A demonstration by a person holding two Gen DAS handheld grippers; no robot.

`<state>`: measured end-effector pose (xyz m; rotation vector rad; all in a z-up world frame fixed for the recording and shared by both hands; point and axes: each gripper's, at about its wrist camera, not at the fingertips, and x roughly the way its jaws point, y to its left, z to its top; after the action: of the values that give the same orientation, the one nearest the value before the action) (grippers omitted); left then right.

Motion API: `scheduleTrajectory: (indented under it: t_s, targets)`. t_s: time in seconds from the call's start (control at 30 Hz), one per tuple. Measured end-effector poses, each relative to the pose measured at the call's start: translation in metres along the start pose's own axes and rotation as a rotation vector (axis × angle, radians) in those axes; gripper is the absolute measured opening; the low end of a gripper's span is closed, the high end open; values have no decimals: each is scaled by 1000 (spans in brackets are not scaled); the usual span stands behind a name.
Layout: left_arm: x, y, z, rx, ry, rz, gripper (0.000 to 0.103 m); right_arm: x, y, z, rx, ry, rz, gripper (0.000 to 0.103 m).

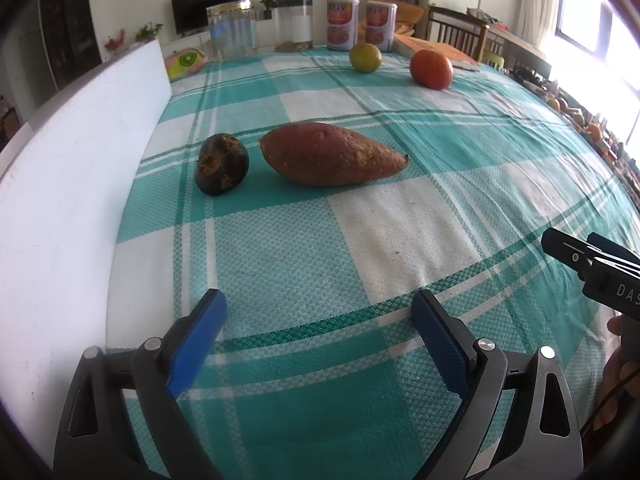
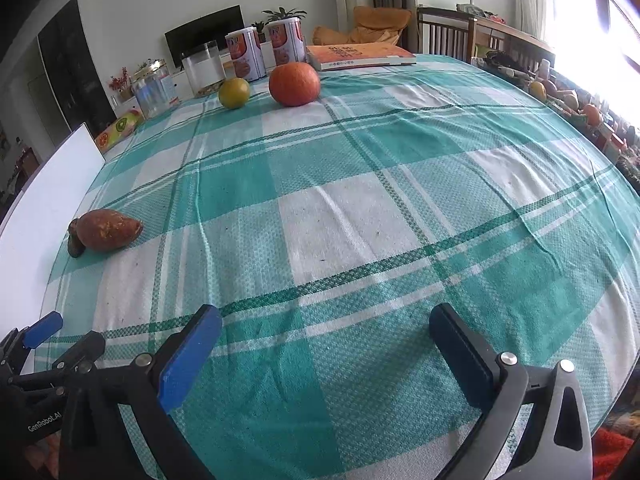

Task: Organize fruits
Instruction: 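Move the left gripper back over the table toward the sweet potato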

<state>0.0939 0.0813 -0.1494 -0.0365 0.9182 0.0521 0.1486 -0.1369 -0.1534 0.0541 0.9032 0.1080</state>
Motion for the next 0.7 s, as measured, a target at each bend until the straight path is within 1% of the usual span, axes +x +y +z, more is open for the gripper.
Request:
scheduleTrajectory:
  t_s: [0.2, 0.27, 0.37, 0.47, 0.53, 0.63, 0.7]
  targets:
    - [0, 1, 0, -8, 0, -5, 95, 0, 0, 0, -1, 1, -1, 103]
    - [-2, 5, 0, -38, 3, -11, 95, 0, 0, 0, -2, 1, -1, 103]
    - [0, 11, 6, -102, -2, -58, 95, 0, 0, 0, -2, 1, -2, 103]
    - [11, 11, 23, -144, 10, -99, 95, 0, 1, -1, -4, 2, -4, 103]
    - [21, 9, 38, -171, 2, -133, 95, 0, 1, -1, -3, 1, -3, 103]
    - [40, 1, 63, -179, 3, -190, 95, 0, 1, -1, -4, 2, -4, 103]
    - [50, -6, 78, -169, -2, -186, 96, 0, 1, -1, -4, 1, -3, 103]
